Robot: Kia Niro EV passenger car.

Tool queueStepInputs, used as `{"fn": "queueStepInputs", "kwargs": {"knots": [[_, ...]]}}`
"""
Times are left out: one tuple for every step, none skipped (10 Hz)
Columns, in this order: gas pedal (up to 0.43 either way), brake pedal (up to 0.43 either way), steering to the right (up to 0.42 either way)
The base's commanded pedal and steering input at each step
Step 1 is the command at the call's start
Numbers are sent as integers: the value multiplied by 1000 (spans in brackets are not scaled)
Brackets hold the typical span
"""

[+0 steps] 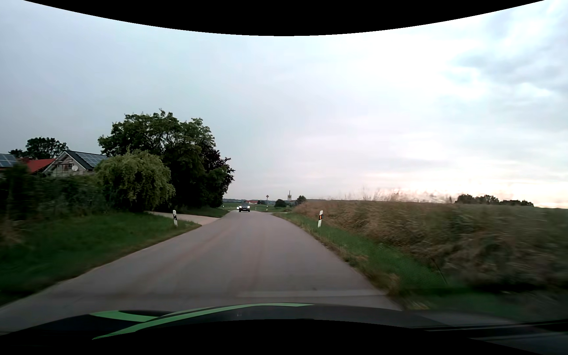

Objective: Follow the waypoints while adhering to traffic rules and regulations

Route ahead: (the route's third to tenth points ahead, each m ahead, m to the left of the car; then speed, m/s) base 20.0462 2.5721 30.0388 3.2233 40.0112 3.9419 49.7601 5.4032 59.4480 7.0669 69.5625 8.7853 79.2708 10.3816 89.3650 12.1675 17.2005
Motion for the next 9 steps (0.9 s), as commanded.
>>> {"fn": "queueStepInputs", "kwargs": {"knots": [[0,323,-23],[0,323,-21],[0,317,-19],[0,305,-18],[0,280,-18],[0,244,-18],[0,213,-18],[0,207,-18],[0,195,-18]]}}
